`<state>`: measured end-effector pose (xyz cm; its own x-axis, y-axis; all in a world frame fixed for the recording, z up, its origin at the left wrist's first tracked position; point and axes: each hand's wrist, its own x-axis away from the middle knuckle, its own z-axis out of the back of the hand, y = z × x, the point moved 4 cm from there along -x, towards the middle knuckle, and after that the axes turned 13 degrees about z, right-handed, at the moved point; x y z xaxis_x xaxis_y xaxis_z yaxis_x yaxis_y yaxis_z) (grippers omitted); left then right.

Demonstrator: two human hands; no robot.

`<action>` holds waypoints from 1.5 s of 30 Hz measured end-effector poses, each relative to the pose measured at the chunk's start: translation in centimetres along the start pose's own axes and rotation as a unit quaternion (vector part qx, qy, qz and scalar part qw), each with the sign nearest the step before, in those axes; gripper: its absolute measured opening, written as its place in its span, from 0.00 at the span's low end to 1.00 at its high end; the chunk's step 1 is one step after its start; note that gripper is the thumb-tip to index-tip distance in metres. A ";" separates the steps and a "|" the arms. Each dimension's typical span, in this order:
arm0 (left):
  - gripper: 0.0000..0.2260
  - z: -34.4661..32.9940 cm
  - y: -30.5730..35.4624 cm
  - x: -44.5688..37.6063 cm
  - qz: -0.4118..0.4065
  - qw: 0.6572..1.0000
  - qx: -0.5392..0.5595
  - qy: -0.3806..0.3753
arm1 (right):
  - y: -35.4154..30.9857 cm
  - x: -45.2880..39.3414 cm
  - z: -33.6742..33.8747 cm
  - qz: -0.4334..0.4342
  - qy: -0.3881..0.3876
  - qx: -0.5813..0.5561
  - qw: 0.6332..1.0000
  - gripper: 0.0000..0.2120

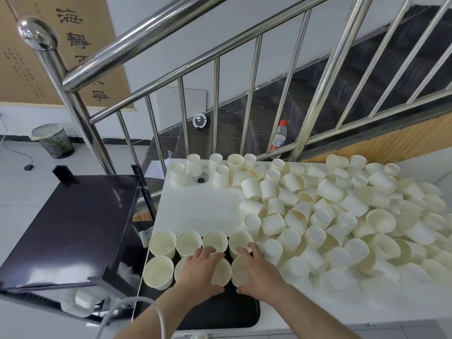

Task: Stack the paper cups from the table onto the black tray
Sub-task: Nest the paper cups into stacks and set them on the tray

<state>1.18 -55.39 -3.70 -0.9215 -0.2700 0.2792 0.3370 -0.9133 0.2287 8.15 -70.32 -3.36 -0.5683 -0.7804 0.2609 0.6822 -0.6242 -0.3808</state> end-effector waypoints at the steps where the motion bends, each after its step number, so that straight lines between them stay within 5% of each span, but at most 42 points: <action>1: 0.34 0.3 -0.1 -0.1 0.002 1.000 0.005 0.003 | 0.0 0.1 0.3 0.000 -0.004 0.008 1.000 0.46; 15: 0.24 5.2 -2.5 -4.4 0.057 0.993 0.085 0.063 | -0.8 -4.1 7.0 0.013 0.069 0.025 0.997 0.29; 29: 0.26 8.6 -10.1 -15.4 0.124 0.986 0.083 0.068 | -1.9 -17.4 7.5 0.003 0.023 -0.015 1.000 0.26; 45: 0.30 11.9 -14.0 -25.8 0.169 0.984 0.048 0.029 | -1.1 -21.3 7.2 -0.024 0.001 -0.041 0.999 0.25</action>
<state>22.58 -32.01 -3.06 -0.7624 -0.5726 0.3016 0.6399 -0.7366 0.2192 22.83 -53.30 -2.13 -0.6004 -0.7491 0.2800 0.6136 -0.6561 -0.4395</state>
